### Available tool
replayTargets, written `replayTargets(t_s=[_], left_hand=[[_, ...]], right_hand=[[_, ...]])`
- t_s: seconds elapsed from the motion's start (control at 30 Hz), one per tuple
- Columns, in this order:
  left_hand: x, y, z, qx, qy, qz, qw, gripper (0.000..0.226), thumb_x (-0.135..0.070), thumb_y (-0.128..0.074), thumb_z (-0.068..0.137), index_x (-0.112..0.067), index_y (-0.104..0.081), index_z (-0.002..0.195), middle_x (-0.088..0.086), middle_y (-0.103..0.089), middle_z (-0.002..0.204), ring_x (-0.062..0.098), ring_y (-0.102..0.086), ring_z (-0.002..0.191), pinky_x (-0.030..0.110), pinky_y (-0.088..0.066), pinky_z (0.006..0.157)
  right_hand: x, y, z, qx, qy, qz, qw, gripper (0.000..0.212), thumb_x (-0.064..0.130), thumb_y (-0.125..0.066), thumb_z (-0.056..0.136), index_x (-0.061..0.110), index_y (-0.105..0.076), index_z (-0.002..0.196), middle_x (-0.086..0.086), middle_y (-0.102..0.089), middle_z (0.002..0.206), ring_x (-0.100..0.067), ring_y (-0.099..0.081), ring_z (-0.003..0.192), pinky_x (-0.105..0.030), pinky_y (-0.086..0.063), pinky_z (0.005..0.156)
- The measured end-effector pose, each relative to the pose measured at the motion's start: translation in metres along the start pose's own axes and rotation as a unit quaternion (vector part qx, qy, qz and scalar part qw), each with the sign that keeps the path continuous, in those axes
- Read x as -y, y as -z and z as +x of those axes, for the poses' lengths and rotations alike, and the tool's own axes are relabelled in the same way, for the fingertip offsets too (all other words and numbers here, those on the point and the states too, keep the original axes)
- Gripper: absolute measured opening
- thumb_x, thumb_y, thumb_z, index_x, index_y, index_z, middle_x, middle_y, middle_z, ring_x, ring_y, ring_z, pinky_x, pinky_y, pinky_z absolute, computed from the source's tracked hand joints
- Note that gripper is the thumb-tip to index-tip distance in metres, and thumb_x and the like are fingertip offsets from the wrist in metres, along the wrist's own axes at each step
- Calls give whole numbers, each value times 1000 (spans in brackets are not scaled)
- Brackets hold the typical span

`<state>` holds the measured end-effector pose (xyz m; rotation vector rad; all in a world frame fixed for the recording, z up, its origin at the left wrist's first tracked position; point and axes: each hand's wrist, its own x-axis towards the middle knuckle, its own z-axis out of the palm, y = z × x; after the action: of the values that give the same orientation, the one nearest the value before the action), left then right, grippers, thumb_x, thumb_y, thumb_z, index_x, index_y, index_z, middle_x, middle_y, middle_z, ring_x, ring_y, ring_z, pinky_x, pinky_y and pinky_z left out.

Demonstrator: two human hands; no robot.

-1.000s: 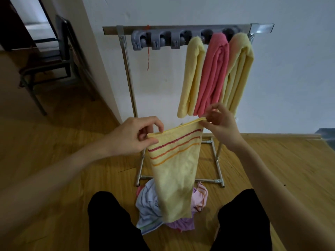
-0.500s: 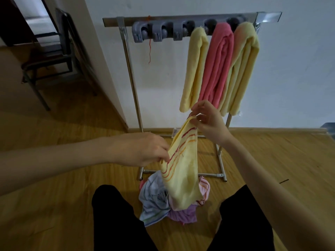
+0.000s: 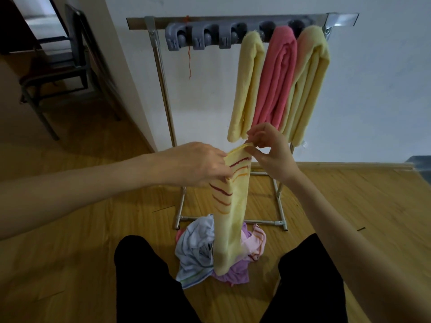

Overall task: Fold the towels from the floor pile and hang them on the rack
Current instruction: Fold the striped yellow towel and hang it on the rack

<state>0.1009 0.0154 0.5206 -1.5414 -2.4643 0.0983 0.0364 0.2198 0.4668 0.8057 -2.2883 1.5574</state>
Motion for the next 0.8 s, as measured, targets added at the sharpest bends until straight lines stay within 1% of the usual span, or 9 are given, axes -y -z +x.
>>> replayTargets(t_s=[0.03, 0.07, 0.13, 0.23, 0.33, 0.4, 0.47, 0.67, 0.8], left_hand=[[1, 2, 1, -11, 26, -10, 1000, 26, -29, -57, 89, -8, -70, 97, 8, -73, 81, 25, -69, 72, 42, -59, 72], [3, 2, 2, -30, 42, -17, 999, 31, -33, -52, 90, -9, -70, 98, 7, -73, 81, 24, -68, 69, 38, -58, 70], [6, 2, 4, -71, 62, -9, 995, 33, -36, -50, 91, -12, -71, 98, 4, -73, 82, 20, -65, 65, 35, -53, 71], [8, 2, 6, -124, 94, -17, 988, 37, -38, -43, 93, -13, -71, 96, 1, -73, 80, 19, -61, 59, 27, -45, 62], [9, 0, 9, -151, 100, 6, 983, 36, -37, -45, 94, -12, -71, 97, 3, -70, 75, 20, -59, 53, 25, -47, 50], [9, -1, 10, -153, 89, 47, 983, 35, -36, -46, 94, -12, -70, 98, 4, -68, 73, 20, -57, 50, 24, -48, 48], [9, -3, 11, -149, 80, 78, 982, 37, -37, -43, 95, -11, -69, 100, 6, -68, 73, 22, -58, 49, 29, -50, 44], [11, -1, 7, -197, 129, 6, 972, 42, -43, -43, 95, -12, -71, 94, 1, -72, 75, 18, -65, 59, 28, -51, 51], [10, -3, 7, -208, 188, -8, 960, 46, -52, -41, 93, -13, -65, 93, -2, -67, 66, 15, -60, 51, 26, -46, 47]], right_hand=[[3, -1, 0, 5, 2, 4, 1000, 29, -5, -67, 81, 8, -55, 104, -3, -66, 87, -9, -64, 81, -28, -51, 73], [5, -1, -1, 9, 4, 13, 1000, 29, -5, -68, 81, 7, -55, 104, -3, -66, 85, -9, -64, 79, -28, -52, 72], [10, -1, 0, 9, 2, 47, 999, 30, -6, -69, 80, 2, -55, 105, -5, -66, 82, -11, -65, 78, -27, -55, 72], [17, 1, 1, 1, -16, 110, 994, 33, -7, -72, 77, -1, -56, 105, -13, -68, 83, -19, -68, 78, -29, -57, 74], [24, 0, 0, 8, -23, 130, 991, 33, -5, -73, 76, -1, -56, 104, -11, -69, 82, -15, -68, 74, -28, -56, 73], [27, -3, 0, 11, -19, 134, 991, 32, -4, -74, 76, 1, -56, 103, -6, -69, 81, -13, -68, 73, -26, -56, 72], [30, -3, 0, 13, -18, 145, 989, 32, -3, -74, 76, 2, -56, 103, -5, -70, 81, -13, -70, 74, -24, -56, 71], [35, -2, -2, 6, -55, 209, 976, 37, -5, -76, 73, 0, -56, 103, -5, -72, 79, -17, -71, 76, -22, -55, 72], [37, -1, -1, 7, -69, 241, 968, 35, -3, -76, 72, 0, -57, 100, -9, -74, 82, -21, -72, 79, -26, -57, 74]])
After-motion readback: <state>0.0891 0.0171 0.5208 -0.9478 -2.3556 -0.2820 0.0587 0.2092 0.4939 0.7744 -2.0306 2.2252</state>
